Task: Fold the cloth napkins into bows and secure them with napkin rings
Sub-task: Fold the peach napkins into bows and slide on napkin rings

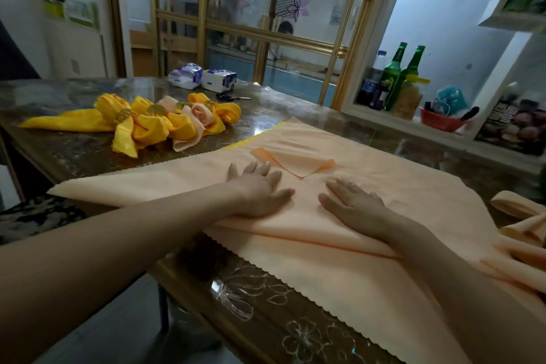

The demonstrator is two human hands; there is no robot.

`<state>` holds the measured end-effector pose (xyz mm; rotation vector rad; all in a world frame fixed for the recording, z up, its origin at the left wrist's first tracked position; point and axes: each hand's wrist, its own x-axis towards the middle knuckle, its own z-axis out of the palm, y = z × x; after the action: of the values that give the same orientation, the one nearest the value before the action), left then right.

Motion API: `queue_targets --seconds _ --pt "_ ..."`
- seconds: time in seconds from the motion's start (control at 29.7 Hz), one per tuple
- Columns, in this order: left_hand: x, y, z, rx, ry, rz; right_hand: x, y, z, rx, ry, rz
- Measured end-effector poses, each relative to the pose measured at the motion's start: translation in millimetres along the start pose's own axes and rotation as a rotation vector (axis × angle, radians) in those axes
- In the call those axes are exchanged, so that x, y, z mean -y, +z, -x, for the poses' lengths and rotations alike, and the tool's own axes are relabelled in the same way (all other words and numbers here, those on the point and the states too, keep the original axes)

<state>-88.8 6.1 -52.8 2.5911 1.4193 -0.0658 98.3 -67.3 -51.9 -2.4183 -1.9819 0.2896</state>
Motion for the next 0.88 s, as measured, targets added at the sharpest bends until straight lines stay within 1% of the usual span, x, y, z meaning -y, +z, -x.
queue_targets --seconds 0.07,0.17,0.2,0.27,0.34,0.37,0.44,0.47,0.51,0.57,0.64,0.71,0.88 --pt "2.9 2.9 -11.5 -0.019 0.007 -0.001 -2.1 4.6 -7.4 -0.065 -0.010 -0.012" --pt "7.9 5.3 -16.7 -0.068 0.027 0.011 -10.0 -2.5 -5.2 -0.210 -0.011 -0.225" --pt "8.9 6.4 -17.0 -0.074 0.033 0.021 -16.8 -5.4 -5.1 -0.237 0.024 -0.254" --pt "9.7 8.4 -17.9 -0.113 0.035 0.053 -35.5 -8.9 -2.5 -0.239 0.149 -0.160" --pt "10.8 8.8 -17.2 -0.222 0.033 0.101 -48.6 -9.9 0.2 -0.264 0.239 -0.009" --pt "10.0 9.2 -16.2 -0.304 0.039 0.118 -49.6 -9.2 2.2 -0.314 0.243 0.037" --pt "8.2 10.3 -12.1 -0.472 0.043 0.126 -34.6 -7.4 6.6 -0.425 0.146 0.029" --pt "7.4 10.9 -9.6 -0.527 0.044 0.129 -20.4 -6.6 10.3 -0.455 0.071 0.000" --pt "8.0 10.5 -7.3 -0.554 0.048 0.139 -3.4 -5.4 12.7 -0.454 -0.013 -0.028" --pt "7.8 10.9 -2.5 -0.557 0.045 0.192 31.3 2.9 20.3 -0.373 -0.172 -0.031" --pt "7.2 11.7 0.1 -0.550 0.038 0.222 56.9 12.9 23.9 -0.294 -0.274 -0.001" --pt "4.7 9.7 1.1 -0.552 0.031 0.219 69.6 15.2 18.0 -0.251 -0.290 0.043" --pt "3.1 8.5 3.2 -0.551 0.001 0.185 86.4 7.2 -26.1 -0.143 -0.219 0.100"
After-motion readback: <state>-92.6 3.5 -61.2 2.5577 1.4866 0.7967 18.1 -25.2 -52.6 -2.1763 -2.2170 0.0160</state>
